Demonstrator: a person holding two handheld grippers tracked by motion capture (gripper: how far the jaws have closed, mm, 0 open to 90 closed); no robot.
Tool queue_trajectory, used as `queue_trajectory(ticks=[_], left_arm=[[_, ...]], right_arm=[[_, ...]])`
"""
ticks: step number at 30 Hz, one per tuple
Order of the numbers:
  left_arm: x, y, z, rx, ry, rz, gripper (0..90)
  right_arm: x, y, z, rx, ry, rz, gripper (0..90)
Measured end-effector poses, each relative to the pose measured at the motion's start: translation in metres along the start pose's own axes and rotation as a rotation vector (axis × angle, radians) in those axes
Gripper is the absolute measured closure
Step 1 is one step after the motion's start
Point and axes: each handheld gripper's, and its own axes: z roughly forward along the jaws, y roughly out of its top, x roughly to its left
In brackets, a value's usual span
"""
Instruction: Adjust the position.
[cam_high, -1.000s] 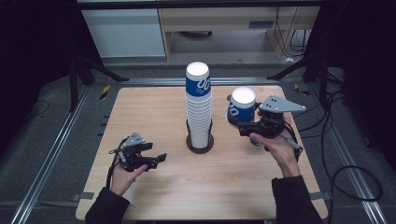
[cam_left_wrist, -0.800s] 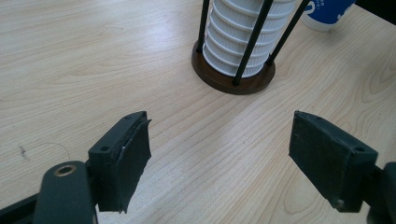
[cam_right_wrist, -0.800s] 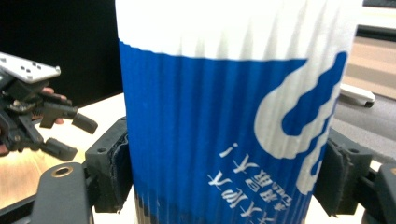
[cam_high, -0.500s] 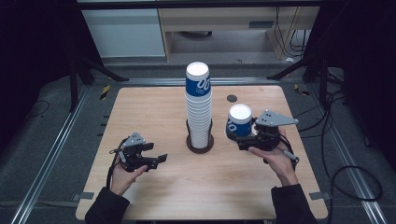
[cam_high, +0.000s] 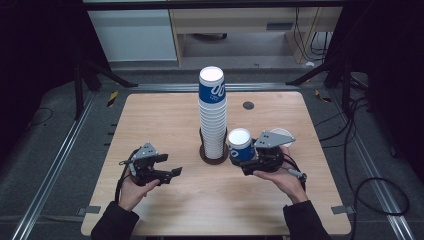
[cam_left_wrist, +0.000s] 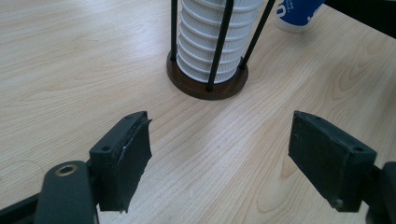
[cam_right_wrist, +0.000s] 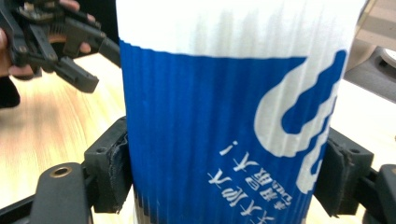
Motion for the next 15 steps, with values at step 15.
queue_trajectory(ticks=[15], left_arm=[[-0.009, 0.005, -0.003, -0.015, -0.031, 0.023, 20.2]], right_arm=[[0.017, -0.013, 0.033, 0.076, 0.096, -0.065, 20.9]])
